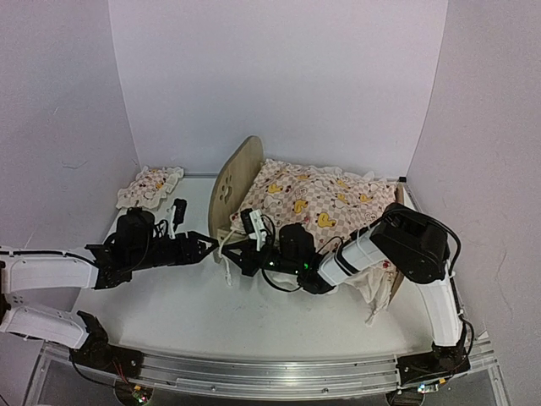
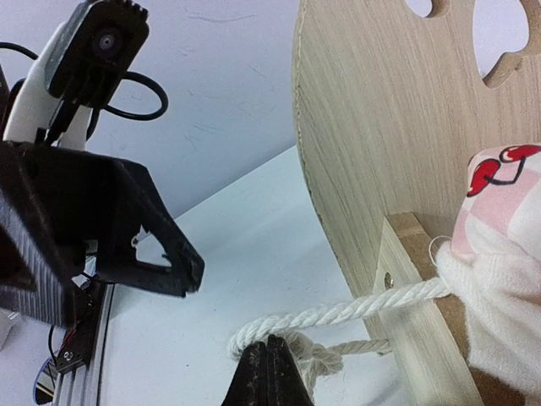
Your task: Set up the pet bed
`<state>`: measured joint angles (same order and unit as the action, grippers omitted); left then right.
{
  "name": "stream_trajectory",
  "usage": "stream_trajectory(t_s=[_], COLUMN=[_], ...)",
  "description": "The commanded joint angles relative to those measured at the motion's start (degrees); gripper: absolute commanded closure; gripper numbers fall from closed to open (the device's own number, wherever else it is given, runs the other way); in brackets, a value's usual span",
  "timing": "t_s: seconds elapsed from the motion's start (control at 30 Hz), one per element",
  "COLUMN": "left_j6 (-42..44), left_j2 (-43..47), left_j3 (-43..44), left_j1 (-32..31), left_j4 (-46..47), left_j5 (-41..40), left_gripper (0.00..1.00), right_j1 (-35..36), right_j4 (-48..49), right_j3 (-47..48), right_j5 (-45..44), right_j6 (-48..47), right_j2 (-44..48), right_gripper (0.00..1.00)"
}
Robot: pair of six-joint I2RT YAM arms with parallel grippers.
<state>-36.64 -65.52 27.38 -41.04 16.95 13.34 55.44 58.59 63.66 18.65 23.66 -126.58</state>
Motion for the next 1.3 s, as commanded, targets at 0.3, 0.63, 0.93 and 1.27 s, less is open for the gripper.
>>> stream_trajectory(t_s=[0.3, 0.63, 0.93, 1.27], left_j6=[-23.41, -29.05, -35.63, -40.7], left_j2=[-7.06, -11.85, -16.96, -19.45], left_j3=[3.96, 3.3, 1.27, 0.25], left_j1=[8.25, 8.01, 6.58, 5.99], left_j4=[0.13, 7.4, 17.62, 22.32], left_j5=[6.04, 8.46, 10.67, 12.24], left_gripper=[0.67, 0.69, 0.69, 0.77], right_j1=[-1.22, -1.21, -1.21, -1.16], right_j4=[0.31, 0.12, 0.08, 0.51], right_j3=[3.13, 3.23, 2.73, 2.87], right_j5=[0.55, 0.57, 0.7, -0.2], right_j6=[-0.97, -1.47, -1.75, -1.6], right_j2=[-1.23, -1.06, -0.79, -0.57], right_gripper=[1.0, 1.0, 1.0, 1.0])
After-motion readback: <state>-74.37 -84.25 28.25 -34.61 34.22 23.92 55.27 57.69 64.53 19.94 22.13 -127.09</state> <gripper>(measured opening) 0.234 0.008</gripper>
